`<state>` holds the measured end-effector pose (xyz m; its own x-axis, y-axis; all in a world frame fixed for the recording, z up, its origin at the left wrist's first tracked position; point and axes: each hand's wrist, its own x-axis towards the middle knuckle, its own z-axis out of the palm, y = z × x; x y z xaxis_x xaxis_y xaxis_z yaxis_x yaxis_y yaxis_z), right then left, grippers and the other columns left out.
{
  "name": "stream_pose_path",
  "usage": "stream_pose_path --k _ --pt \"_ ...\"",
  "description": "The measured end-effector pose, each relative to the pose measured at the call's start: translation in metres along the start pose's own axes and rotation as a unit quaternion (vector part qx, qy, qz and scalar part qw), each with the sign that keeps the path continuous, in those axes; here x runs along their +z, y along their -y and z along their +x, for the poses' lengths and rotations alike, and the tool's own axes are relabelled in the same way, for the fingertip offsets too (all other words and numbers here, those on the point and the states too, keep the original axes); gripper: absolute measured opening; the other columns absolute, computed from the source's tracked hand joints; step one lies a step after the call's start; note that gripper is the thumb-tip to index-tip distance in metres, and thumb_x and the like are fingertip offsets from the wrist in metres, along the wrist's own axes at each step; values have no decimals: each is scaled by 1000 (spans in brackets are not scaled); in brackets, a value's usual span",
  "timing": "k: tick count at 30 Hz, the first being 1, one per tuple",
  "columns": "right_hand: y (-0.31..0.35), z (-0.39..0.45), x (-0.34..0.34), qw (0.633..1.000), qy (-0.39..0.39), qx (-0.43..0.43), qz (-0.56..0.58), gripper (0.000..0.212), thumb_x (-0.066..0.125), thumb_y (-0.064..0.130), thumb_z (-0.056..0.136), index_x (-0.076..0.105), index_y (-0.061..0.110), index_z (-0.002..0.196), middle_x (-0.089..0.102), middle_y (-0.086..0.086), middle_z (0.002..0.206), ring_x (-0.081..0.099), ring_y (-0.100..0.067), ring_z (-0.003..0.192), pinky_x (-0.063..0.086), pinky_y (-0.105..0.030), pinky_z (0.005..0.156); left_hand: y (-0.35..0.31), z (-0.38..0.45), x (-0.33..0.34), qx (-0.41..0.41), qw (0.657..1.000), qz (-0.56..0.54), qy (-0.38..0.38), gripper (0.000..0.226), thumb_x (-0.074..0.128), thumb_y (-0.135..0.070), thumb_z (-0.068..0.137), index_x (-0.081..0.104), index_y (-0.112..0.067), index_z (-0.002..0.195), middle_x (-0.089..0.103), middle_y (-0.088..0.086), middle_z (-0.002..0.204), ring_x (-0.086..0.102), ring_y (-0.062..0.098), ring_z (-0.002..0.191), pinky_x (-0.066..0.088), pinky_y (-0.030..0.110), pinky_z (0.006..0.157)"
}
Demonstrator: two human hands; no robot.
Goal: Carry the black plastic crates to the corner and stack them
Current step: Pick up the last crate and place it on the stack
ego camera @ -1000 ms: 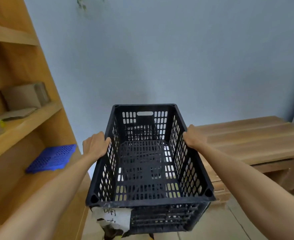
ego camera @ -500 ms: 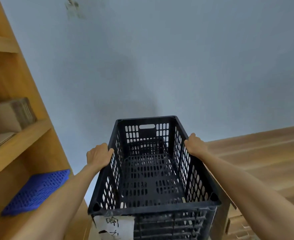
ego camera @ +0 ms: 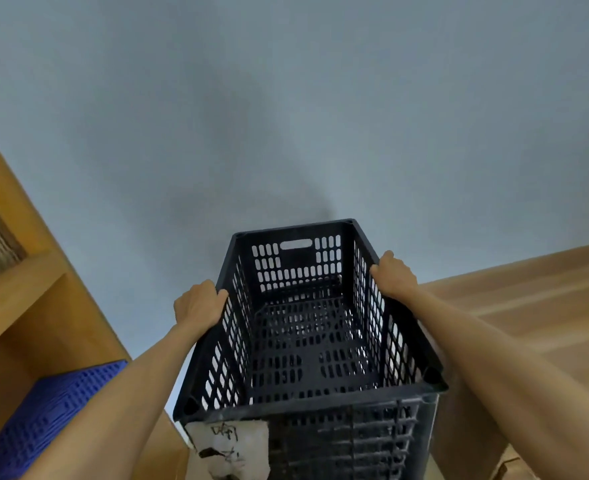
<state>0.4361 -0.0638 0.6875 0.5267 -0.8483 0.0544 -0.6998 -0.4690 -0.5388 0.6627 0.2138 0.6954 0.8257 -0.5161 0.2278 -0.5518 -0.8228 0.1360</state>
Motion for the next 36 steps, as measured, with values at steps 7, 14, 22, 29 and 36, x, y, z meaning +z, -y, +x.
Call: stream_pose_path --k 7,14,22,29,36 --pt "18 68 14 999 11 -36 12 20 38 19 98 40 2 107 60 -21 109 49 -31 79 38 -35 69 -4 45 18 -36 999 7 -19 33 38 -38 98 53 -10 85 51 0 72 51 22 68 36 31 60" --pt "18 117 22 998 34 -46 34 34 39 21 99 40 -3 123 58 -24 116 56 -38 94 39 -36 72 -16 85 23 -58 998 16 -22 34 41 -37 95 55 -10 81 61 5 78 56 26 71 38 32 62" --pt "19 110 26 992 47 -60 101 34 42 18 96 40 -3 124 58 -23 114 49 -30 83 38 -35 70 -10 66 23 -68 996 55 -32 37 38 -41 98 57 -10 88 62 6 84 56 27 75 37 34 65" --pt "39 110 26 985 83 -100 114 36 43 20 98 39 -4 125 55 -22 119 52 -31 92 38 -34 72 13 59 26 -78 992 94 -21 39 34 -44 100 55 -13 92 63 5 86 58 25 77 40 35 67" --pt "24 135 -1 993 63 -64 76 41 44 21 97 39 -6 127 55 -23 119 47 -28 86 37 -33 71 -25 84 13 -50 997 64 -12 38 39 -41 97 53 -10 81 61 6 79 57 28 73 40 34 66"
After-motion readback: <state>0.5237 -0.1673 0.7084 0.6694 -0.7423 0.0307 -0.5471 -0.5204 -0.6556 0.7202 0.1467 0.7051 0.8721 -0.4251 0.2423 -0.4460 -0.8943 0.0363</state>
